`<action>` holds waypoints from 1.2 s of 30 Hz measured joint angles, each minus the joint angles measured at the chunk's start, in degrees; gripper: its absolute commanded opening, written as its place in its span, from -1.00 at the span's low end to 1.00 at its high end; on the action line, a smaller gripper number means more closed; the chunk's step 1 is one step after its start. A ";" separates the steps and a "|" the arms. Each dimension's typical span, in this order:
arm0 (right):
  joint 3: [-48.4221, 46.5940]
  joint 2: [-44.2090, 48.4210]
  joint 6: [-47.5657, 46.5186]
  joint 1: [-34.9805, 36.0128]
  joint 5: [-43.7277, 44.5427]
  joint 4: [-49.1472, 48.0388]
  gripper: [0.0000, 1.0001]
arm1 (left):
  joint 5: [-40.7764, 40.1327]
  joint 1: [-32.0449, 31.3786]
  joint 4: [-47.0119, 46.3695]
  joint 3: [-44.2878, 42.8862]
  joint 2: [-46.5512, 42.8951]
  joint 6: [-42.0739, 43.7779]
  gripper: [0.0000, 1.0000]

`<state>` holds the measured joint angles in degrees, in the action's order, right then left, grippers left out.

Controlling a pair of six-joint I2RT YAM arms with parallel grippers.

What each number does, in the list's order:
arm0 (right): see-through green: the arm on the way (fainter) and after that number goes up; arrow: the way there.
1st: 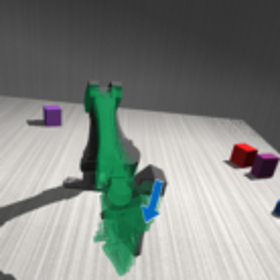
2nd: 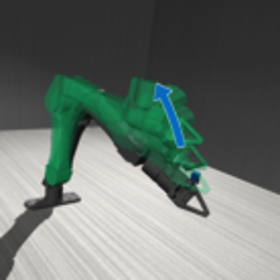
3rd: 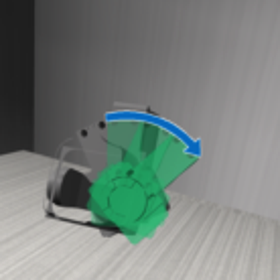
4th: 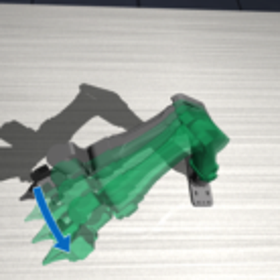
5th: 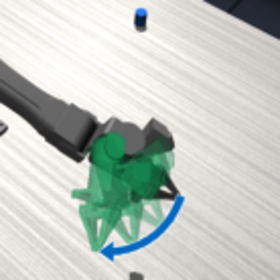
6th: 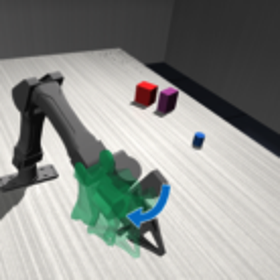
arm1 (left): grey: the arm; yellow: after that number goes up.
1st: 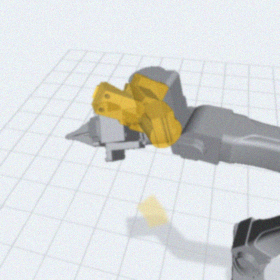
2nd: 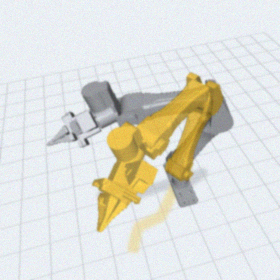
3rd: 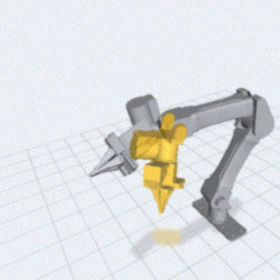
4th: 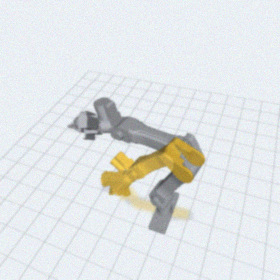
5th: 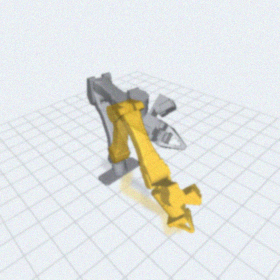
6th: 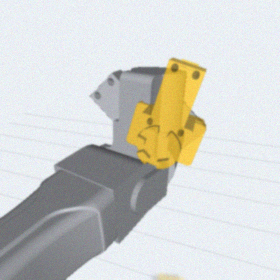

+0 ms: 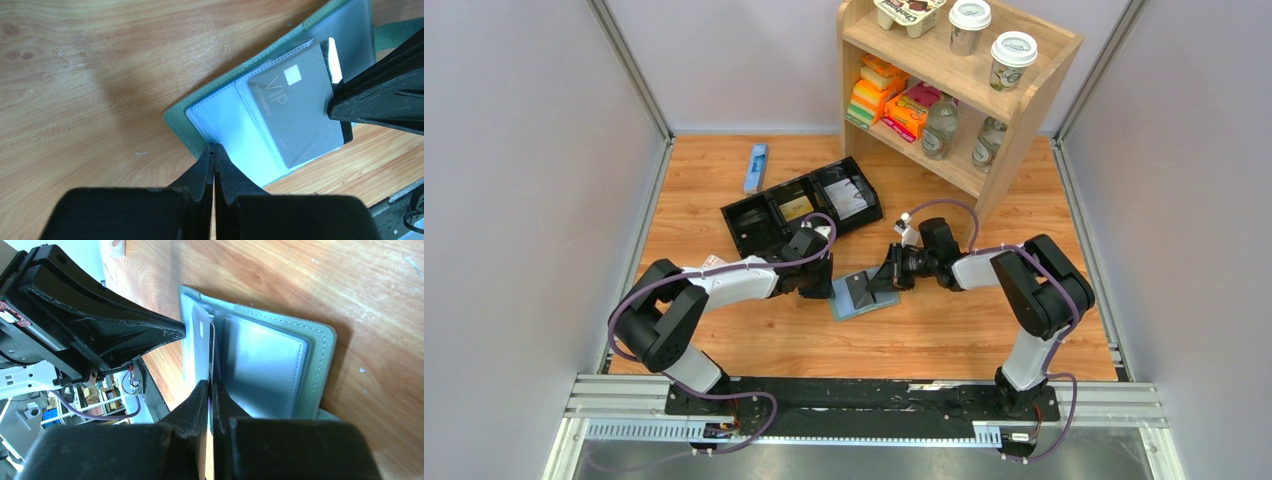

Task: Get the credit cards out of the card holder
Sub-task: Remove the credit card from the card holder.

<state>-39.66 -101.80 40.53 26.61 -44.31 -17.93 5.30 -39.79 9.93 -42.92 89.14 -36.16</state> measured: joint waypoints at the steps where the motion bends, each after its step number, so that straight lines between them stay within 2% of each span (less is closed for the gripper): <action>1: 0.02 0.00 0.20 -0.07 -0.24 -0.20 -0.91 | -0.02 0.00 0.00 -0.02 0.00 0.00 -1.00; 5: 0.20 -0.02 0.72 -0.15 -0.96 -1.27 -0.92 | 0.00 0.00 0.00 0.00 -0.09 0.00 -1.00; 14: 0.20 -0.46 0.83 -0.28 -1.20 -1.51 -0.90 | -0.35 0.02 1.49 0.55 -2.91 -0.57 -0.78; 20: 0.17 -1.95 0.83 -0.11 -1.29 -1.66 -0.89 | 2.03 -0.20 1.33 -2.54 -2.43 -0.59 -0.76; 29: 0.07 -2.01 0.83 0.00 -1.29 -1.64 -0.89 | 3.78 -1.70 -0.11 -7.17 3.65 0.31 -0.79; 36: -0.04 -1.99 0.61 0.07 -1.16 -1.33 -0.74 | 3.78 -1.73 -0.33 -7.45 6.60 0.76 -1.00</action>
<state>-39.70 -103.79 41.15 26.68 -45.47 -19.27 9.08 -41.52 9.61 -50.37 95.74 -35.40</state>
